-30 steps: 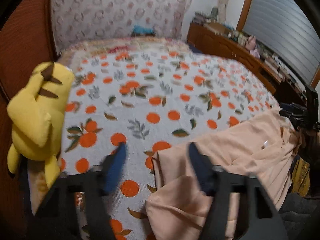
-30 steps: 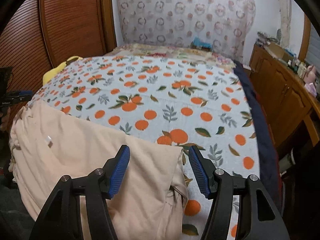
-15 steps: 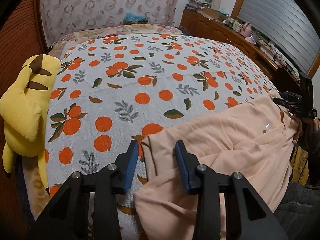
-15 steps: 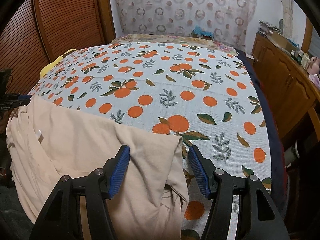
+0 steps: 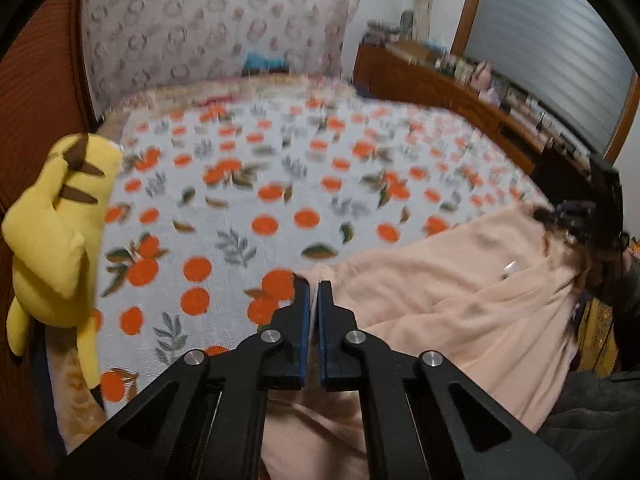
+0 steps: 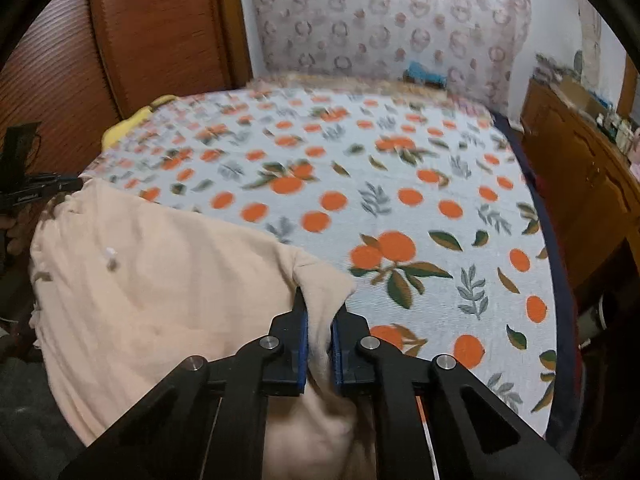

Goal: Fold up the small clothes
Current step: 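Lift the held shirt high above the bed with both grippers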

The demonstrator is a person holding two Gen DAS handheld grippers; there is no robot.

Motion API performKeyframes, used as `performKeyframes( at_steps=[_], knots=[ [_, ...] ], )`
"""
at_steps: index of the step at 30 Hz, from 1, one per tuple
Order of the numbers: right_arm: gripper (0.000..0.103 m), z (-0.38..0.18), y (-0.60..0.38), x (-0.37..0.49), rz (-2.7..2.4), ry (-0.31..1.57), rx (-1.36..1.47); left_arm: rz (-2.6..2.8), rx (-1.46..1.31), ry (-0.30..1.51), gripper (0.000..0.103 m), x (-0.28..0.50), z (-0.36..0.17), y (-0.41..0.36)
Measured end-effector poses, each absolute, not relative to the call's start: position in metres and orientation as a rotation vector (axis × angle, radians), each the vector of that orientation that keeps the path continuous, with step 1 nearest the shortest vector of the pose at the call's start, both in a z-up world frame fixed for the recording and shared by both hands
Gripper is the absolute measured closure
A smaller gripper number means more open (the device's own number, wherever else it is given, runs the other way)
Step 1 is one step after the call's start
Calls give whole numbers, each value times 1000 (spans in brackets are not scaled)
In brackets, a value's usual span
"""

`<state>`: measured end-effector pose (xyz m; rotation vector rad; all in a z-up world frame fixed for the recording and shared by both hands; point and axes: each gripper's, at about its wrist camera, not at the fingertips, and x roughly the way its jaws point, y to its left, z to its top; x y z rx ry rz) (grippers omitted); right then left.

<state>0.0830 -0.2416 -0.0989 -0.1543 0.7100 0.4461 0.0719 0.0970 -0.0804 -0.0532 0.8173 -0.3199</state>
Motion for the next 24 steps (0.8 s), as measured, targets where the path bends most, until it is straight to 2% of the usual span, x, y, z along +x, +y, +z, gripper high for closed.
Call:
performKeyframes(
  at_steps=[11, 24],
  knots=[
    [95, 10, -281, -11, 381, 398, -89, -361, -69, 491, 99, 32, 33, 95],
    [95, 126, -305, -108, 390, 80, -135, -327, -90, 137, 99, -35, 138, 113]
  ],
)
